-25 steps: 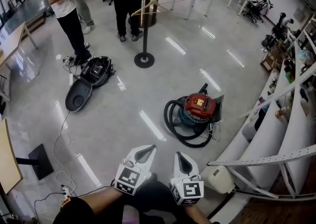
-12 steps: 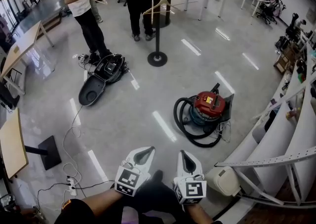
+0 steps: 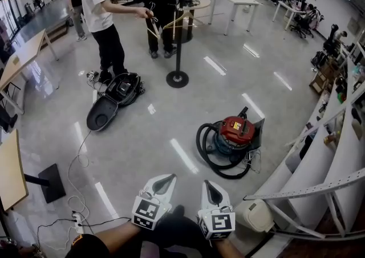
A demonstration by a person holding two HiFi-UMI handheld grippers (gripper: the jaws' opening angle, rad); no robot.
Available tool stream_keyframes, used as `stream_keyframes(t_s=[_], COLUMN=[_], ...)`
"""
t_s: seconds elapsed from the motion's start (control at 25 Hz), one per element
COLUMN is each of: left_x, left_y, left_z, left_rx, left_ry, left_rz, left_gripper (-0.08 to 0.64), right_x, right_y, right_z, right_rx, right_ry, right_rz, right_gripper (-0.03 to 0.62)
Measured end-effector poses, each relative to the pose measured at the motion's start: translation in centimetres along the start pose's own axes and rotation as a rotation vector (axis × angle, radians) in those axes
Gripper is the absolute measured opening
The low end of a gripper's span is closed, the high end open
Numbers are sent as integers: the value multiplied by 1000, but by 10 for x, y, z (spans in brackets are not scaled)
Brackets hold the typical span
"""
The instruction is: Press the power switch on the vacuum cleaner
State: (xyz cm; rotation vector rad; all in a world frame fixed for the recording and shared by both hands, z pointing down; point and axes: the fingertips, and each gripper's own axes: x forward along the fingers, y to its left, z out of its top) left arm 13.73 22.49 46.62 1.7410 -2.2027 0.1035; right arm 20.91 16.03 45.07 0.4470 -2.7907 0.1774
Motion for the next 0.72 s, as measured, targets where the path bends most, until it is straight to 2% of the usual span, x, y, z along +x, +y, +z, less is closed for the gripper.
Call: stream_keyframes(t_s=[0.72], left_x=[-16], left_y=[44], left_z=[14], left_rx=[-9], left_ry=[-42], left_rz=[-74], left_gripper=[17], right_x=[14], right_y=[38], right_z=[4], right_rx=[-23], right_ry=[24], right_rz=[-77], right_gripper=[-9])
